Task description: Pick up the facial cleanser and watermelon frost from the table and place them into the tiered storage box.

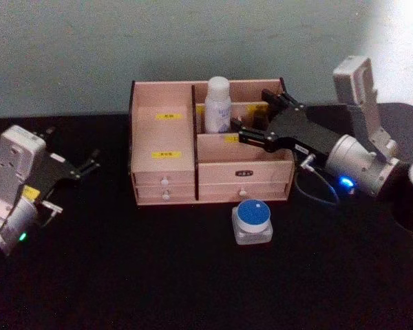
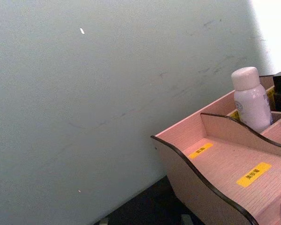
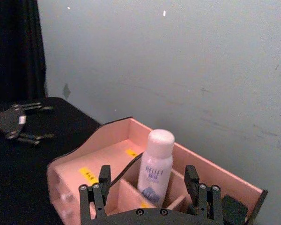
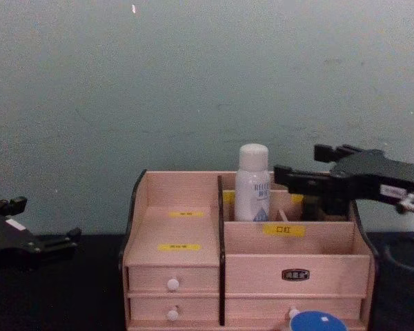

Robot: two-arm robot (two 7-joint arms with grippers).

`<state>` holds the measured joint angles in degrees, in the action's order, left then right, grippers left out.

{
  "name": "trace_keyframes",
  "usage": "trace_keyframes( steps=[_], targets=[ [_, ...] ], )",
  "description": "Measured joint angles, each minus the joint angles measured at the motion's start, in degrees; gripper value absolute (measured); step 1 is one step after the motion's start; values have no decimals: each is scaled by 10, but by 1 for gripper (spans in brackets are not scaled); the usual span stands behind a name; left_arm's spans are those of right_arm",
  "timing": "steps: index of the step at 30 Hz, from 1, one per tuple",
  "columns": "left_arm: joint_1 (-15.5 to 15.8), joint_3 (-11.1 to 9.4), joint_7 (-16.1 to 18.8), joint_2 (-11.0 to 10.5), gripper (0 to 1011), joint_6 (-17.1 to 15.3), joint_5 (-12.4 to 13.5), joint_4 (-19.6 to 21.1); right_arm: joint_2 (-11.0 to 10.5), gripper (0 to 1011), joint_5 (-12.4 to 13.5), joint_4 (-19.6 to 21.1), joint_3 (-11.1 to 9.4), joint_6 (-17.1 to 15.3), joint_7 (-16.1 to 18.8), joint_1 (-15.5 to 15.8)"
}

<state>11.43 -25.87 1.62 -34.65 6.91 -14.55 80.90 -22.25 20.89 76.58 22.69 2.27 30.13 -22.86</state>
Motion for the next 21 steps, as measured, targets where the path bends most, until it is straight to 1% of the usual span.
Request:
trace_keyframes(
  steps=[1, 2, 4, 5, 7, 8, 11, 12, 14, 17, 21],
  targets=[
    [0, 0, 0, 0, 1001, 0, 0, 0, -5, 1002, 2, 9, -1, -1, 0, 7],
    [0, 0, 0, 0, 1001, 0, 0, 0, -15, 1003, 5, 27, -4, -3, 0, 21],
    [0, 0, 0, 0, 1001, 0, 0, 0, -24, 1003, 9, 43, -6, -5, 1, 34],
    [0, 0, 0, 0, 1001, 0, 0, 0, -32, 1002, 13, 56, -8, -7, 3, 44],
    [0, 0, 0, 0, 1001, 0, 0, 0, -39, 1003, 18, 66, -9, -10, 6, 53],
    [0, 0, 0, 0, 1001, 0, 0, 0, -44, 1003, 26, 74, -11, -13, 11, 61],
    [0, 0, 0, 0, 1001, 0, 0, 0, -51, 1003, 41, 82, -13, -19, 17, 74],
    [0, 0, 0, 0, 1001, 0, 0, 0, -51, 1002, 41, 82, -13, -19, 17, 74],
    [0, 0, 0, 0, 1001, 0, 0, 0, -58, 1003, 51, 88, -12, -21, 21, 86],
    [0, 0, 0, 0, 1001, 0, 0, 0, -63, 1003, 53, 91, -9, -20, 21, 93],
    [0, 0, 0, 0, 1001, 0, 0, 0, -74, 1003, 49, 96, 0, -19, 21, 106]
  ],
)
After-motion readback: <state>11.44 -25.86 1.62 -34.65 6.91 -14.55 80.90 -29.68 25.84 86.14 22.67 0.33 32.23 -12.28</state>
